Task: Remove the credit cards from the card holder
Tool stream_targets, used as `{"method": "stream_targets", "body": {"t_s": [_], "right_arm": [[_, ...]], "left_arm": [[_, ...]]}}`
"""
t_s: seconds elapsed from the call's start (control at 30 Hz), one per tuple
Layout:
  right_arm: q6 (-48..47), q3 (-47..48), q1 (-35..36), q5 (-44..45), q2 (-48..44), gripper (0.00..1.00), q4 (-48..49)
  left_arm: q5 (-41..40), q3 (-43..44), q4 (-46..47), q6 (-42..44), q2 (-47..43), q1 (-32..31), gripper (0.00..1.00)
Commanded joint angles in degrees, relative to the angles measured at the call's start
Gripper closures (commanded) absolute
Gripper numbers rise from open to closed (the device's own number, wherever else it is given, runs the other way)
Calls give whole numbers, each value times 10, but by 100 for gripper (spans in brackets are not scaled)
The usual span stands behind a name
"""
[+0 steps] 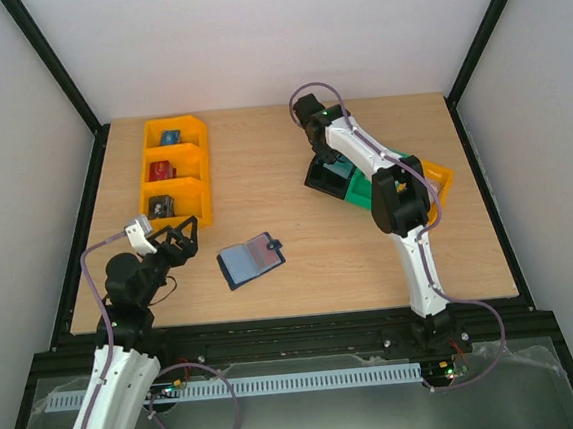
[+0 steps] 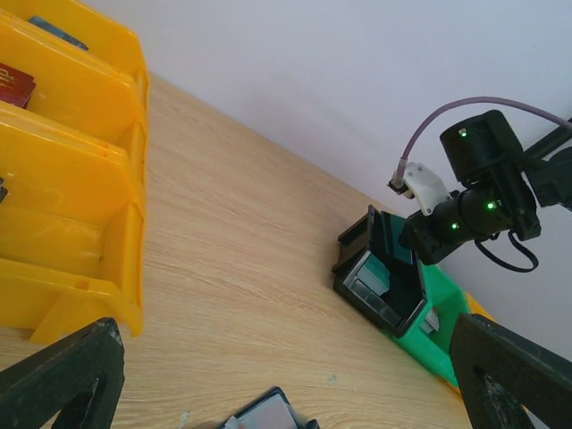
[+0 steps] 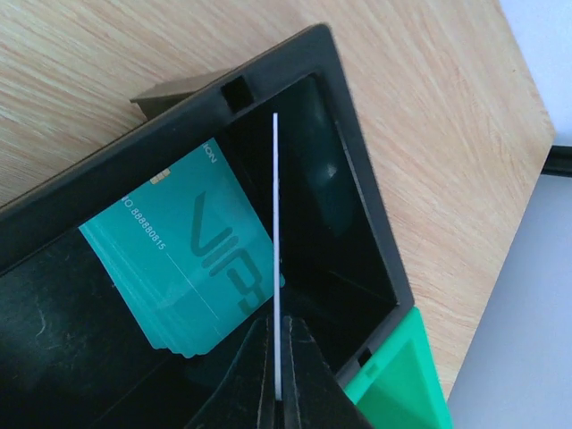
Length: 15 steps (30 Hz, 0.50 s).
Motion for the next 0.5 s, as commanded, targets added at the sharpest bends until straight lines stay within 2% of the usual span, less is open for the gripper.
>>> {"method": "stream_targets", "body": {"t_s": [0.0,0.4,0.47], "right_arm": [[15,22,2,35,29,98,-38],[16,32,3,59,71,98,-30],[17,26,4,54,68,92,-33]], "left_arm": [[-3,-9,13,-3,-2,3,1],[-4,-11,16,-6,2,3,1],[-3,-12,16,-6,2,3,1]]}}
